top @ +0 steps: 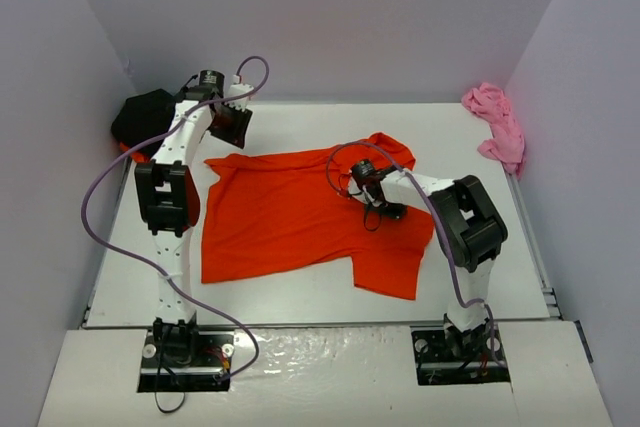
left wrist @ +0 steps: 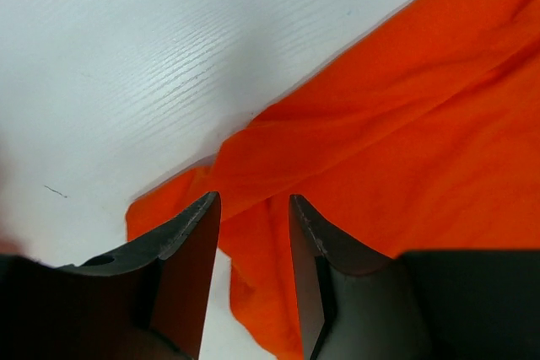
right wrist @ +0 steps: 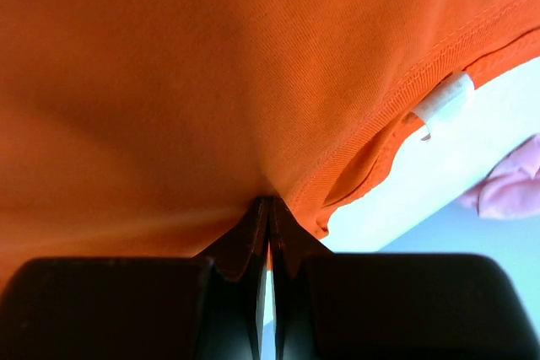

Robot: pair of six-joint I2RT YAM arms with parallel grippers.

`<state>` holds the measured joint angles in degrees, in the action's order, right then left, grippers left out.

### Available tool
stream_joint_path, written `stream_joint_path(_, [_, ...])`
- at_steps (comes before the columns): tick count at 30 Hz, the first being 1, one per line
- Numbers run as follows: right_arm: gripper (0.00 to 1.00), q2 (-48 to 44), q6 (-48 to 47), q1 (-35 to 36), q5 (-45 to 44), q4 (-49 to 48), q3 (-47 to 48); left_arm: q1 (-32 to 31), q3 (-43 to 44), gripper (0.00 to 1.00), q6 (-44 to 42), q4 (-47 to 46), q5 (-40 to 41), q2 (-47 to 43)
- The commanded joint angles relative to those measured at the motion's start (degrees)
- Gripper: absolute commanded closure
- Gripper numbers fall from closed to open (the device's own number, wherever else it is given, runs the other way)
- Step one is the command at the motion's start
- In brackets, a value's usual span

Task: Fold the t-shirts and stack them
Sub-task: Flatten the tshirt out

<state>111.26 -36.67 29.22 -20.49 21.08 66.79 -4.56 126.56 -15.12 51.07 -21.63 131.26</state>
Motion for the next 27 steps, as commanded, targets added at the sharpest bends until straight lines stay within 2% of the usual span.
stream_joint_path(1, [1.0,0.1,0.2,-3.4,-0.2,6.0,-4.6,-0.1,1.5,0.65,-1.8,-0.8,-0.9,-3.5])
stream_joint_path(4, [1.0,-0.9,0.0,-4.2,0.8,5.4,-5.4,-0.1,1.0,0.66,-2.3,-1.1,-1.0,-3.4])
stream_joint_path(9, [1.0,-3.6,2.0,-3.3,0.3,1.3,0.3,-0.4,-0.3,0.7,-1.9,-3.2,-0.9,-4.0])
stream_joint_path(12, [1.0,-5.7,1.9,-1.8,-3.2,-2.8,3.3,-1.1,-1.7,0.7,-2.7,-4.3,-0.3,-5.4])
stream_joint_path(14, [1.0,-8.9,-0.3,0.4,-10.8,-10.0,4.3,-1.7,-3.2,0.66,-4.0,-5.1,0.8,-6.9])
stream_joint_path(15, [0.87,-9.7,-0.9,0.9,-11.7,-11.2,4.7,-1.8,-3.9,0.59,-4.5,-5.3,0.9,-7.6])
stream_joint_path(16, [0.58,-11.6,-1.3,1.2,-11.8,-13.8,5.5,-2.0,-4.8,0.52,-5.6,-5.5,0.8,-8.3])
stream_joint_path(17, [0.51,-11.9,-1.4,1.0,-10.4,-13.8,6.2,-2.0,-6.2,0.52,-6.2,-6.2,0.8,-9.2])
stream_joint_path(18, [0.56,-12.1,-1.4,1.0,-9.7,-13.3,6.9,-2.0,-6.3,0.51,-6.3,-7.0,0.9,-10.0])
stream_joint_path(19, [0.66,-12.1,-1.8,1.0,-9.7,-12.8,7.4,-2.0,-7.4,0.51,-6.6,-8.1,1.0,-10.8])
stream_joint_path(20, [0.71,-11.9,-1.8,0.7,-9.6,-12.7,7.8,-2.2,-9.7,0.51,-7.8,-9.3,1.6,-11.7])
stream_joint_path(21, [0.68,-11.7,-1.9,0.5,-9.0,-12.7,8.0,-2.3,-11.6,0.51,-8.9,-10.5,2.2,-12.5])
stream_joint_path(22, [0.58,-11.8,-2.2,0.3,-8.0,-12.7,7.8,-2.4,-12.5,0.51,-9.7,-11.4,2.7,-13.0])
stream_joint_path(27, [0.59,-11.2,-2.7,0.4,-5.3,-13.8,5.1,-2.4,-11.5,0.5,-13.1,-10.5,5.4,-10.8])
